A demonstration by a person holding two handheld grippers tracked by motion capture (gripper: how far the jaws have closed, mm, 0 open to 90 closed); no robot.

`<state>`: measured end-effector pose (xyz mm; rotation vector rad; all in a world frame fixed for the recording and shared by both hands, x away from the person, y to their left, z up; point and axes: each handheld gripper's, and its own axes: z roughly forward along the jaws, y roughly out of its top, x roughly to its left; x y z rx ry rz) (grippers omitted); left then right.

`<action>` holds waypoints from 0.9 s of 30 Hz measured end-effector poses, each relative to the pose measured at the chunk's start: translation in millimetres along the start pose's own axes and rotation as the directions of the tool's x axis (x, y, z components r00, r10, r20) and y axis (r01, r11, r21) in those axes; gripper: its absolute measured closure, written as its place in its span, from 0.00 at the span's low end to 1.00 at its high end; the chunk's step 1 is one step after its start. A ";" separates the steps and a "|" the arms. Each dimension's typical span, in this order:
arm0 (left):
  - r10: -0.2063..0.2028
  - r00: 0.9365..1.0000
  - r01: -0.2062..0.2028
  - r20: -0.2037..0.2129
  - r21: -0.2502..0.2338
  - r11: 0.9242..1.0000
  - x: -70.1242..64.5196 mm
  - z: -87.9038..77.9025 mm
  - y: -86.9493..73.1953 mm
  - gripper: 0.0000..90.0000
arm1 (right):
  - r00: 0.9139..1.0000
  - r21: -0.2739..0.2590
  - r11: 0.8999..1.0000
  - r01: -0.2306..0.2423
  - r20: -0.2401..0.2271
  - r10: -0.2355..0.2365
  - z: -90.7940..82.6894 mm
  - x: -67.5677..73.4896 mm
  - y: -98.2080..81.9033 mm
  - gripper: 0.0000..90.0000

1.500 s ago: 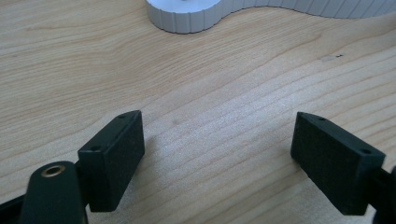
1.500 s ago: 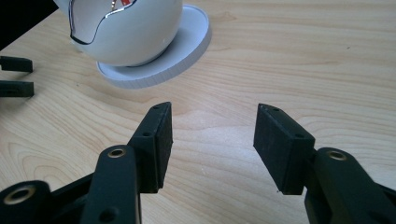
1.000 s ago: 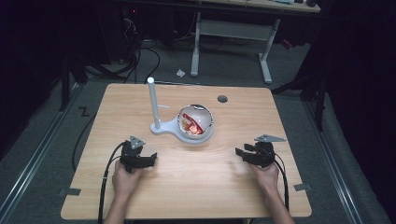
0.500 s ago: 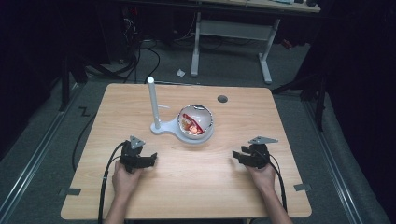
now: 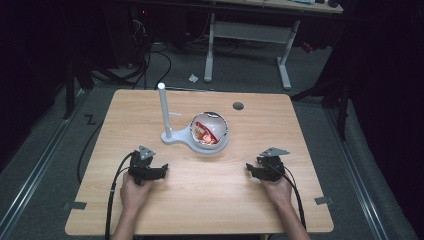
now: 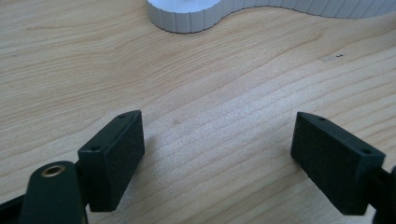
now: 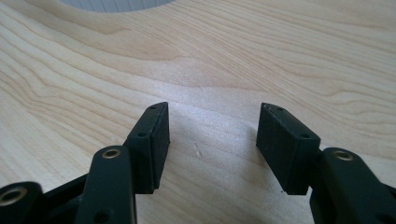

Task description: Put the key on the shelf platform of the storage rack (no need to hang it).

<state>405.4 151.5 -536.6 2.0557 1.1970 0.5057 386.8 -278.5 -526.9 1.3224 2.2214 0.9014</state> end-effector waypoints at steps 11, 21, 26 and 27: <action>0.000 1.000 0.000 -0.001 -0.001 1.000 -0.1 0.0 -0.1 0.20 | 1.000 -0.033 0.999 0.002 0.005 -0.002 1.6 0.5 -3.7 0.43; -0.001 1.000 0.001 -0.001 0.000 1.000 0.1 0.0 -0.1 0.20 | 1.000 -0.031 1.000 0.002 0.008 -0.001 1.6 0.5 -3.7 0.41; -0.002 1.000 0.002 0.000 0.001 1.000 0.3 -0.1 0.0 0.20 | 1.000 -0.031 1.000 0.000 0.007 0.000 1.7 0.5 -3.7 0.41; -0.001 1.000 0.001 0.000 0.001 1.000 0.3 -0.1 0.0 0.20 | 1.000 -0.030 1.000 0.000 0.006 0.000 1.7 0.5 -3.7 0.41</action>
